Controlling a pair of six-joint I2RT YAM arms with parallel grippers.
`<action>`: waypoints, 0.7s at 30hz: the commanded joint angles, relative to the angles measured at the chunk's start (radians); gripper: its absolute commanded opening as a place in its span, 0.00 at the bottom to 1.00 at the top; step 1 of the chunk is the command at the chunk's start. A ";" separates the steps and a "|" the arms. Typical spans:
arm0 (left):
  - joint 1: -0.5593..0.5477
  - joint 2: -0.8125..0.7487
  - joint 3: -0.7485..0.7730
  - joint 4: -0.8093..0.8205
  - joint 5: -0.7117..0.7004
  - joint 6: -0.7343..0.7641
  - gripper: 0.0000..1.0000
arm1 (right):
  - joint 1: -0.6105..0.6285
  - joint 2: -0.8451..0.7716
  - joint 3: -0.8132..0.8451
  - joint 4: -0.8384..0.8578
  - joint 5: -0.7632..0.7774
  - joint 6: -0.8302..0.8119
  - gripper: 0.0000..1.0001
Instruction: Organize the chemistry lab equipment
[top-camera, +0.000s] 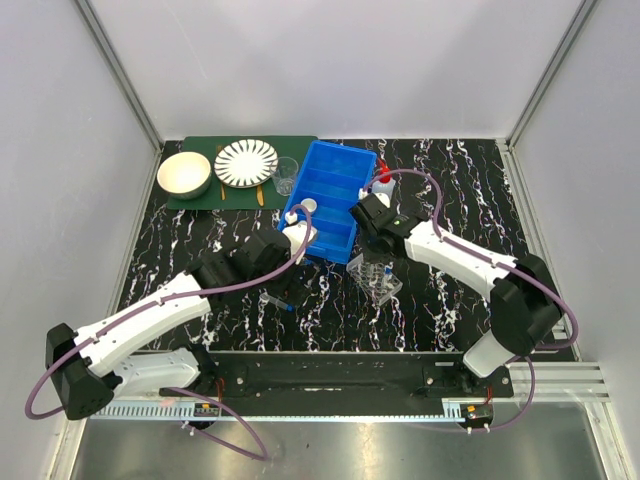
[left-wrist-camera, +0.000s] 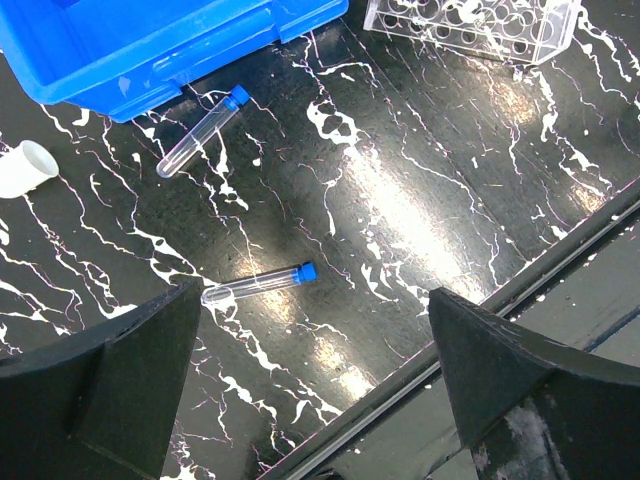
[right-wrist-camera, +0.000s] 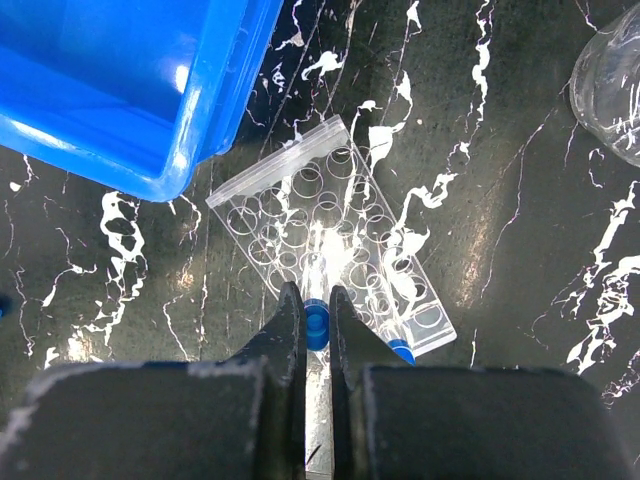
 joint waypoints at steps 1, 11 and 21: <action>0.005 0.004 0.004 0.034 -0.006 0.009 0.99 | 0.026 0.001 -0.007 0.022 0.081 -0.010 0.00; 0.007 0.005 0.004 0.036 0.000 0.009 0.99 | 0.031 -0.015 -0.068 0.091 0.070 0.013 0.00; 0.008 0.010 0.005 0.034 0.003 0.007 0.99 | 0.031 -0.038 -0.099 0.109 0.070 0.023 0.00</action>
